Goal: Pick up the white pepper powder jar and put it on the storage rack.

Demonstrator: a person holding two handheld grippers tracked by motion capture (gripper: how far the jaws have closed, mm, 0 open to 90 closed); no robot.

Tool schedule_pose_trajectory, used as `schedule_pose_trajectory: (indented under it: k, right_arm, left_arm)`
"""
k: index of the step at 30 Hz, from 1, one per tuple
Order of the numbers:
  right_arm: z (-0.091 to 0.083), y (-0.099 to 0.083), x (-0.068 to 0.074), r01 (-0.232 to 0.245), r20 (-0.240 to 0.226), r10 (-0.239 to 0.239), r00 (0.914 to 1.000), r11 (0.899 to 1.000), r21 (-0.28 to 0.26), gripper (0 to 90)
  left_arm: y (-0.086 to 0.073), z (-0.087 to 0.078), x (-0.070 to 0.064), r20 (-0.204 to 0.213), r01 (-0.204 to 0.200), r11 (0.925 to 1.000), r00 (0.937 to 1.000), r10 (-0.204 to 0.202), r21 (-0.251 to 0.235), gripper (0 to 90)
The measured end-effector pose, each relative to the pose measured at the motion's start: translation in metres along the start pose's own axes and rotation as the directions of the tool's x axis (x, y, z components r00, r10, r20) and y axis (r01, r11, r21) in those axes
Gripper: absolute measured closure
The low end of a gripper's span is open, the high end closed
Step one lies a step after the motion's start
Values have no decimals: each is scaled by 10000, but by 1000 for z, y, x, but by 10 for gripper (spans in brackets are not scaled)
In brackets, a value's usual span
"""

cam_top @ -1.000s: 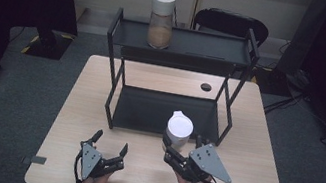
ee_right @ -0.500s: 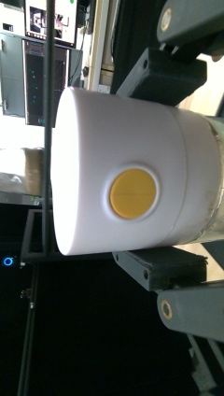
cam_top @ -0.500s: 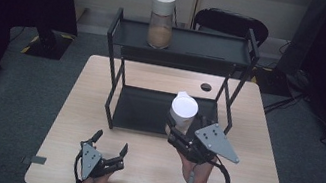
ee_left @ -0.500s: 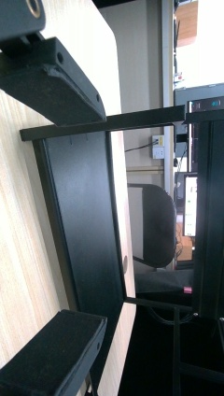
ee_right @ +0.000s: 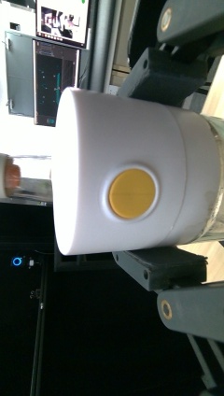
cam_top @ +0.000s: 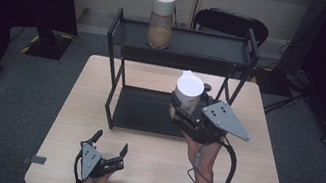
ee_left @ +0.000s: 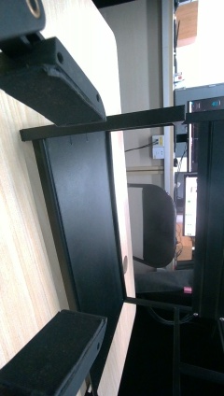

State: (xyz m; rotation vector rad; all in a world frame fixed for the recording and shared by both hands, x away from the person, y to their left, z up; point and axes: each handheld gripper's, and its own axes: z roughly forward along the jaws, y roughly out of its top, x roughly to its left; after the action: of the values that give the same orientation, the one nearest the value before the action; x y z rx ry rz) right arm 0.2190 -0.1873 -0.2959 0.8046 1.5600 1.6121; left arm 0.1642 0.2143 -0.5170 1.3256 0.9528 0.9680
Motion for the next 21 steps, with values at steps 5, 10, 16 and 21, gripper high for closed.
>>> schedule_pose_trajectory:
  k: [5,10,16,21]
  right_arm:
    - [10,15,-5,79,-13,-79,10000,9999,-100,306]
    - [22,30,-9,122,42,-121,9999,9998,-183,306]
    - [34,48,-15,106,35,-105,9999,9997,-209,306]
    - [45,60,-20,102,68,-101,9999,9998,-145,306]
  left_arm:
    - [0,0,0,-23,-1,10000,10000,1,8,33]
    - [0,0,0,-17,13,10000,10000,-13,3,33]
    - [0,0,-1,-30,-4,10000,10000,4,20,36]
    - [0,0,0,-19,-1,10000,10000,1,13,36]
